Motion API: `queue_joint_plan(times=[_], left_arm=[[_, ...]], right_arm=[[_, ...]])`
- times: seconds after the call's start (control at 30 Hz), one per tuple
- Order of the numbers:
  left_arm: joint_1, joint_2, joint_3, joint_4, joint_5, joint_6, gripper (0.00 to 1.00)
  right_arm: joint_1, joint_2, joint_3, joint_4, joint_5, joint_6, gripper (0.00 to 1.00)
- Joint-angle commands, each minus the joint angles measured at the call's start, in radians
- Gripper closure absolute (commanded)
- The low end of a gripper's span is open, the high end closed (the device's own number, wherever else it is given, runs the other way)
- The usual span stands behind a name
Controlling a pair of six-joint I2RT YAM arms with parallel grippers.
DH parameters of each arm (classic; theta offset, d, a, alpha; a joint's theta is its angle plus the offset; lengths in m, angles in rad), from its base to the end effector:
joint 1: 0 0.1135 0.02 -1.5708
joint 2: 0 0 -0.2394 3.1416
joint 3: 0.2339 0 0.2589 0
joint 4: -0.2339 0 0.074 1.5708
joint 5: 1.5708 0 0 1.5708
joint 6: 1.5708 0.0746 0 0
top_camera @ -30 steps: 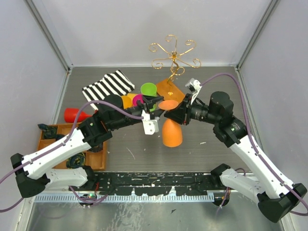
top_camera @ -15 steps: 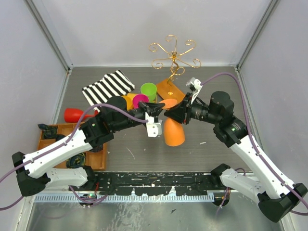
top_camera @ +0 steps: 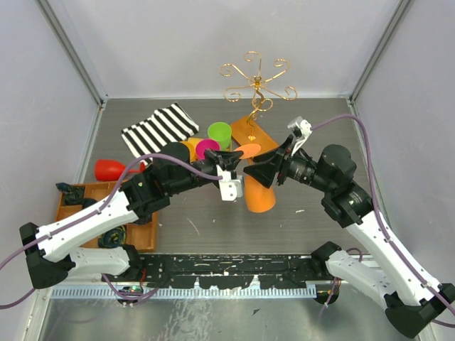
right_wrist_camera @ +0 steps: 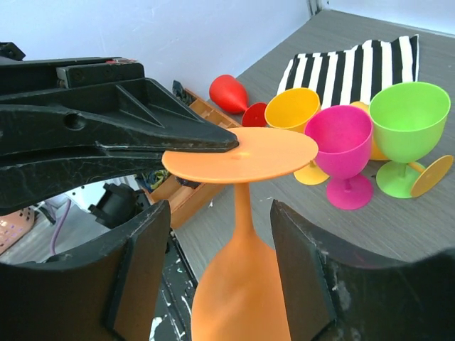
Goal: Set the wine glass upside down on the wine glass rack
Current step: Adjust the wine glass.
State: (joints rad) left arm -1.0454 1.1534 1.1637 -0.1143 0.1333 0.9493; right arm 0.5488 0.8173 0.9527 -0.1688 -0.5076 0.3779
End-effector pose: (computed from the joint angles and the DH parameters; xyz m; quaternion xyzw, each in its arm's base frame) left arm 0.1526 -0.2829 0.3796 0.6469 0.3647 -0.0815 0.6648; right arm 0.1831 0.1544 0.3769 -0.2333 0.6784 0.4622 0.5213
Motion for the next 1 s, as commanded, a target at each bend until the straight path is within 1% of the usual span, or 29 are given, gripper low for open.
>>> queue_joint_plan(times=[0.0, 0.07, 0.13, 0.17, 0.27, 0.33, 0.47, 0.6, 0.67, 0.73, 0.77, 0.87, 0.97], left_arm=[[-0.005, 0.005, 0.001, 0.035, -0.024, -0.002, 1.0], [-0.006, 0.008, 0.003, 0.035, -0.034, -0.004, 1.0], [-0.006, 0.006, 0.0, 0.035, -0.044, -0.005, 1.0], [-0.006, 0.004, 0.0, 0.035, -0.049, -0.006, 1.0], [-0.006, -0.002, -0.007, 0.034, -0.062, -0.01, 1.0], [-0.006, -0.007, -0.013, 0.036, -0.065, -0.014, 1.0], [-0.005, -0.007, -0.016, 0.039, -0.074, -0.029, 1.0], [-0.006, 0.0, -0.017, 0.038, -0.08, -0.034, 1.0], [-0.006, 0.001, -0.017, 0.032, -0.083, -0.036, 1.0], [-0.005, -0.001, -0.021, 0.03, -0.088, -0.037, 1.0], [-0.006, -0.002, -0.023, 0.03, -0.091, -0.037, 1.0], [-0.007, -0.003, -0.028, 0.03, -0.094, -0.037, 1.0], [-0.006, -0.001, -0.027, 0.024, -0.095, -0.037, 1.0]], right_arm=[[0.007, -0.038, -0.023, 0.078, 0.041, 0.007, 0.34], [0.007, -0.051, -0.042, 0.086, 0.046, -0.013, 0.24], [0.007, -0.075, -0.073, 0.096, 0.055, -0.029, 0.18], [0.007, -0.09, -0.082, 0.097, 0.072, -0.03, 0.16], [0.006, -0.144, -0.125, 0.091, 0.148, -0.013, 0.1], [0.007, -0.185, -0.156, 0.092, 0.192, 0.003, 0.01], [0.007, -0.224, -0.189, 0.083, 0.214, 0.004, 0.0], [0.007, -0.225, -0.197, 0.054, 0.22, 0.028, 0.0], [0.007, -0.224, -0.196, 0.037, 0.277, 0.043, 0.0], [0.007, -0.214, -0.167, -0.041, 0.363, 0.138, 0.0], [0.007, -0.206, -0.149, -0.081, 0.367, 0.149, 0.0], [0.007, -0.199, -0.135, -0.125, 0.343, 0.183, 0.0], [0.006, -0.172, -0.096, -0.133, 0.206, 0.104, 0.0]])
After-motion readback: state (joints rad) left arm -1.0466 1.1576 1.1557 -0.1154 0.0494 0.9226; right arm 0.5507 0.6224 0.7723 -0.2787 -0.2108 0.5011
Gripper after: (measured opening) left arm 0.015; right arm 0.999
